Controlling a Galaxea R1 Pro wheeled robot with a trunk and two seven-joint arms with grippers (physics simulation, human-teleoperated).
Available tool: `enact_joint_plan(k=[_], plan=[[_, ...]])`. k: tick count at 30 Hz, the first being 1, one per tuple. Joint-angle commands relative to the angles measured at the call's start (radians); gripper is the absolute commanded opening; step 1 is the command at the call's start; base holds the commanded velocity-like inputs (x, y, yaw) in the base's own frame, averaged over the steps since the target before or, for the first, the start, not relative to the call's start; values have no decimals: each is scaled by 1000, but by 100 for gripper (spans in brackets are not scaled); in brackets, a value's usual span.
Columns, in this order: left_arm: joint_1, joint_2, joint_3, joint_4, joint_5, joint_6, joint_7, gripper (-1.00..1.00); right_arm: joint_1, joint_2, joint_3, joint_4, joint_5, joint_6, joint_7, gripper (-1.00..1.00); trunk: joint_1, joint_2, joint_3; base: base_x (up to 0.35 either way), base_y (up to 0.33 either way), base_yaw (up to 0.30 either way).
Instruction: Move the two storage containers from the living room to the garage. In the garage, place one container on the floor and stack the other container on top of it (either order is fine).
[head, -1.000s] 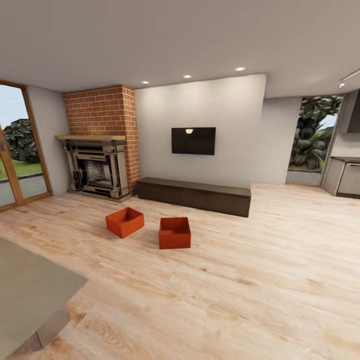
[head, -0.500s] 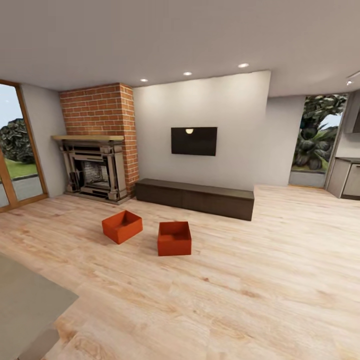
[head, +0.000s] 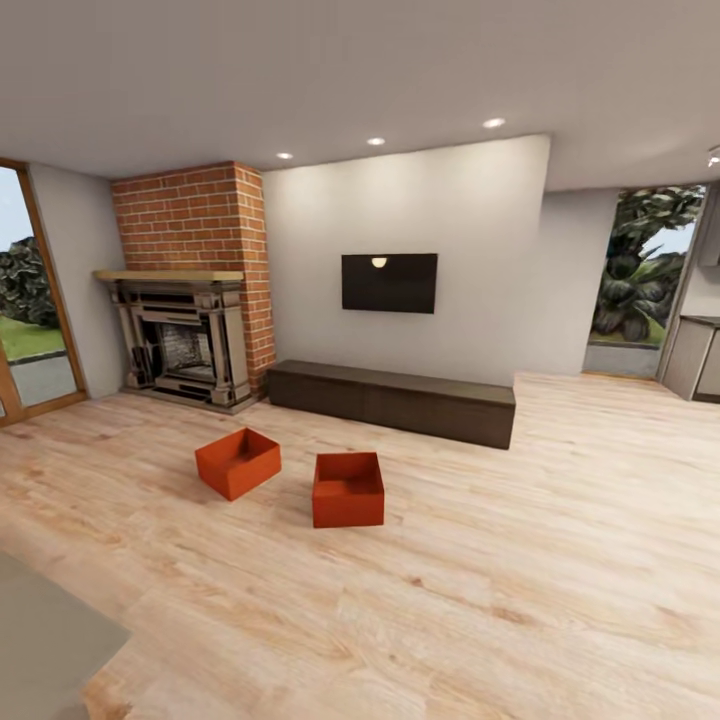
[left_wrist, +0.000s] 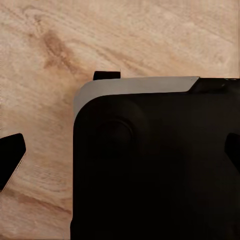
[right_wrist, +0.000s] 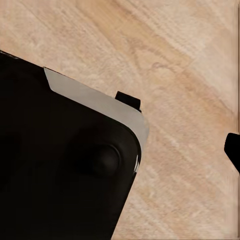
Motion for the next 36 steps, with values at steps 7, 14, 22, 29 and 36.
enact_joint_plan(k=[7,14,22,29,36], plan=[[0,0,2,0,1,-3,-1,100,0,0,6,2,-11,-4,6,100,1,-1,-1,323,0,0],[0,0,2,0,1,-3,-1,100,-1,0,6,2,-11,-5,5,100,1,-1,-1,323,0,0],[0,0,2,0,1,-3,-1,100,-1,0,6,2,-11,-6,5,100,1,-1,-1,323,0,0],[0,0,2,0,1,-3,-1,100,-1,0,6,2,-11,-6,6,100,1,-1,-1,323,0,0],[0,0,2,0,1,-3,-1,100,-1,-1,6,2,-11,-6,5,100,1,-1,-1,323,0,0]])
